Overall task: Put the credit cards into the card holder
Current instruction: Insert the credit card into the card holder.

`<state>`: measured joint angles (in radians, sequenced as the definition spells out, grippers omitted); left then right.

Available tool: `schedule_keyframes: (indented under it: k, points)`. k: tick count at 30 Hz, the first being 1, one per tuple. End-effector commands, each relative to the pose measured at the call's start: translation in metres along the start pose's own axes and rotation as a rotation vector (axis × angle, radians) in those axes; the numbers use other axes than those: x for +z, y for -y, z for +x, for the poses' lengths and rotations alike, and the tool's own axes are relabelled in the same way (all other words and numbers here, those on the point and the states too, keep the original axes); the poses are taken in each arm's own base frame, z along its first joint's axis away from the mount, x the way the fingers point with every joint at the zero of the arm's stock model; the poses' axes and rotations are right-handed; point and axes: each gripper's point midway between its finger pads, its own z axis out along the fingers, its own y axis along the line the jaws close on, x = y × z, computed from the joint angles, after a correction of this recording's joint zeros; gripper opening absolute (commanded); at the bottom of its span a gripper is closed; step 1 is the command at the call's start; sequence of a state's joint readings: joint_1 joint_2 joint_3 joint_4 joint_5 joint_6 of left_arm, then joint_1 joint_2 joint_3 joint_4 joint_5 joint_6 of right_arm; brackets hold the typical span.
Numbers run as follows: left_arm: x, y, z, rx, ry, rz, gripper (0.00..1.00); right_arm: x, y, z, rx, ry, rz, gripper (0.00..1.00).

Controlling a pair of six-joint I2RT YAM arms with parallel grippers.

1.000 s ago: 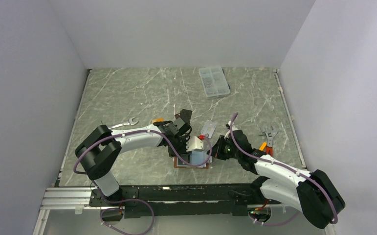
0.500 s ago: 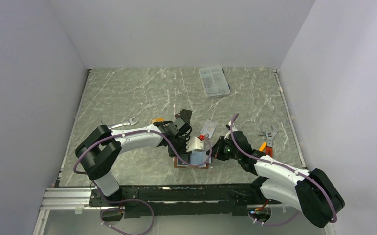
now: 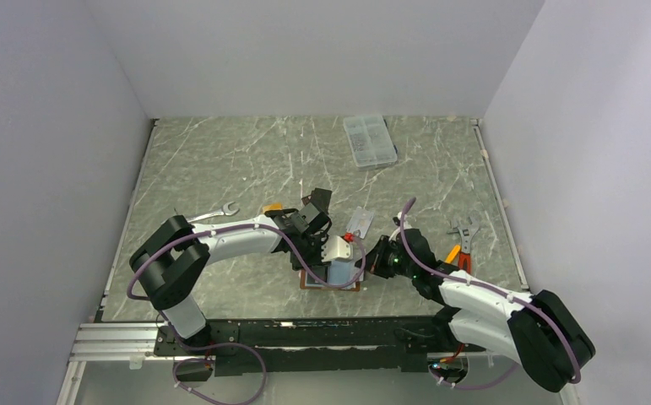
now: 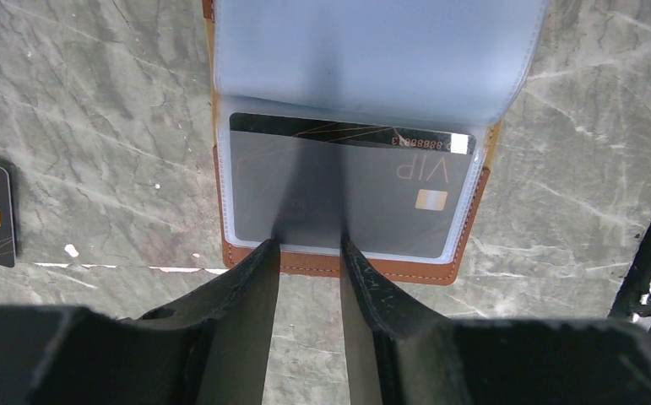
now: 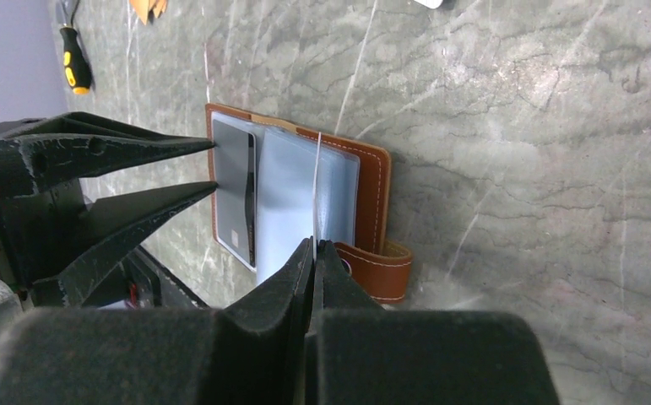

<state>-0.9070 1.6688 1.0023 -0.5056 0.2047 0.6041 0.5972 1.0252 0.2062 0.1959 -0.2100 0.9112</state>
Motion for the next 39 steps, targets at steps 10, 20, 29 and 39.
schedule_keyframes:
  k: [10, 20, 29, 39]
  points:
    - [-0.002, 0.004, 0.002, 0.033, 0.005, 0.007, 0.37, 0.007, -0.037, -0.017, 0.047, 0.036, -0.140, 0.00]
    - [-0.002, 0.004, 0.001, 0.034, 0.005, 0.009, 0.36, 0.002, -0.044, -0.026, 0.077, 0.070, -0.179, 0.00]
    - [-0.008, 0.004, -0.001, 0.041, 0.011, 0.006, 0.36, 0.007, -0.053, -0.028, 0.058, 0.045, -0.204, 0.00]
    - [-0.017, 0.004, -0.003, 0.047, 0.018, -0.002, 0.36, -0.011, -0.032, -0.051, -0.021, 0.120, -0.042, 0.00]
